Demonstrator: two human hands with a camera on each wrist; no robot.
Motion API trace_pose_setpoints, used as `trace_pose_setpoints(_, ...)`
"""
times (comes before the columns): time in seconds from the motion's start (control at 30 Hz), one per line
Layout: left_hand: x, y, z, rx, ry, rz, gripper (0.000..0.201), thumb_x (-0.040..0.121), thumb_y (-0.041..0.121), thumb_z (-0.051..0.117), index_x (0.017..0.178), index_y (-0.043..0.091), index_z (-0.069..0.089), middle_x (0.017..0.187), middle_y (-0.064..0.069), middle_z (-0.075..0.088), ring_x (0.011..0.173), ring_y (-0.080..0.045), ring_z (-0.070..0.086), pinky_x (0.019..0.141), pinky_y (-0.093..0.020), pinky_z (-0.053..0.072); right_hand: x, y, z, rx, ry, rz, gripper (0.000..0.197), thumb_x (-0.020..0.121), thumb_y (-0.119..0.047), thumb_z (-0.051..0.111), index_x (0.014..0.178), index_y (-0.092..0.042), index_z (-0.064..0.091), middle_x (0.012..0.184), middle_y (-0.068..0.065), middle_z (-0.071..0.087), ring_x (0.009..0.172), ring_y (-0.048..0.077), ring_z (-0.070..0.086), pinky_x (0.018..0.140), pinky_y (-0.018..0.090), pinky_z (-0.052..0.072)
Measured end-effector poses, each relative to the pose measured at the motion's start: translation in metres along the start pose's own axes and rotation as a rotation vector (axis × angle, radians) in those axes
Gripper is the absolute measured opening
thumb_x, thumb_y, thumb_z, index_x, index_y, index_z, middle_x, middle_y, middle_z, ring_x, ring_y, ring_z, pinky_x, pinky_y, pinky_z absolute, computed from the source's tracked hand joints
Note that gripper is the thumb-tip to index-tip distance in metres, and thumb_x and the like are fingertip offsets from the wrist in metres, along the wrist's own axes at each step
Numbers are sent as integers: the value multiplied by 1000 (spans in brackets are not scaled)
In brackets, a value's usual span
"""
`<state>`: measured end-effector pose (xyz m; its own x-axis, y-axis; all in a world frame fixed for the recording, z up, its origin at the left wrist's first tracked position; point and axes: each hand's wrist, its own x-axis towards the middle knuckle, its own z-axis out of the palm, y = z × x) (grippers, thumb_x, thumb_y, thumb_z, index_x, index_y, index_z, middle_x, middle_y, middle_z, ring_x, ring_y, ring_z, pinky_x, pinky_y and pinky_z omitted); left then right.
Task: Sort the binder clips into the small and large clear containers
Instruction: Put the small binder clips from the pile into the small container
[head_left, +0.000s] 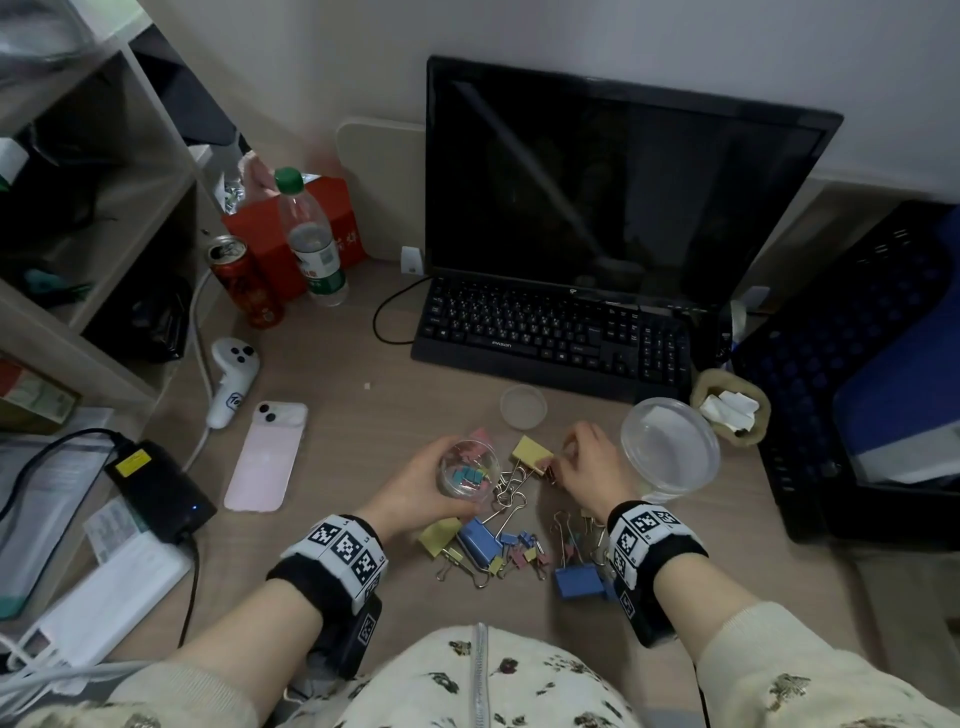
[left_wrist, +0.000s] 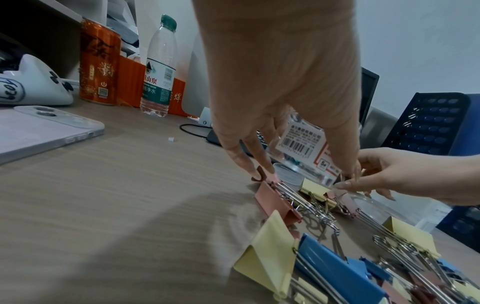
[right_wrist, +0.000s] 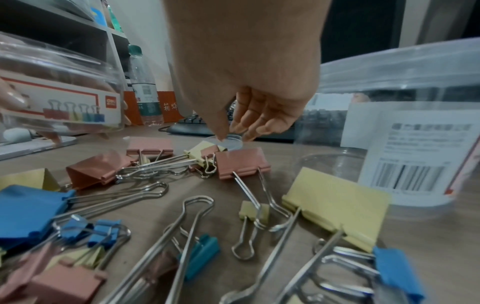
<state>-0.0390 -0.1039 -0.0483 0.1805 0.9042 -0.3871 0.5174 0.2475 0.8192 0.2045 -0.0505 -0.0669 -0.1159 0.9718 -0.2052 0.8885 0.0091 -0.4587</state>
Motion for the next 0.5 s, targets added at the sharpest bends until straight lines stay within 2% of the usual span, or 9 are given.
trace_pose_setpoints(0.07, 1, -2, 1, -7, -2, 9, 79, 63, 25, 91, 127, 31, 45, 115, 16, 56, 108, -4, 56, 99, -24, 45, -2, 3, 0, -17, -29, 20, 20, 85, -19, 61, 101, -12, 51, 105, 4, 53, 93, 24, 55, 79, 38, 49)
trace_pose_setpoints(0.13, 3, -3, 1, -20, -8, 18, 78, 61, 27, 91, 123, 35, 44, 118, 14, 57, 110, -4, 56, 101, -28, 46, -4, 4, 0, -51, -80, 40, 30, 84, -26, 61, 109, -14, 50, 111, 4, 52, 99, 24, 54, 83, 40, 48)
trace_pose_setpoints(0.27, 6, -3, 2, -26, -19, 12, 81, 59, 29, 92, 124, 35, 44, 119, 12, 58, 111, -6, 57, 102, -30, 47, -7, 1, 1, -139, -149, 26, 44, 82, -37, 62, 118, -18, 47, 118, 0, 48, 104, 22, 53, 88, 41, 50)
trace_pose_setpoints(0.43, 7, -4, 2, -12, -20, 11, 78, 62, 26, 91, 121, 37, 41, 114, 19, 54, 109, -5, 55, 100, -25, 45, -4, -5, 7, -271, -122, 18, 35, 86, -36, 59, 113, -16, 58, 113, 2, 51, 103, 24, 54, 82, 39, 50)
trace_pose_setpoints(0.5, 7, -6, 2, -8, -20, 10, 79, 61, 29, 91, 121, 38, 41, 114, 21, 53, 109, -3, 54, 99, -25, 44, -3, -6, 9, -281, -113, 25, 29, 86, -36, 59, 110, -19, 65, 109, 0, 52, 104, 22, 54, 81, 38, 50)
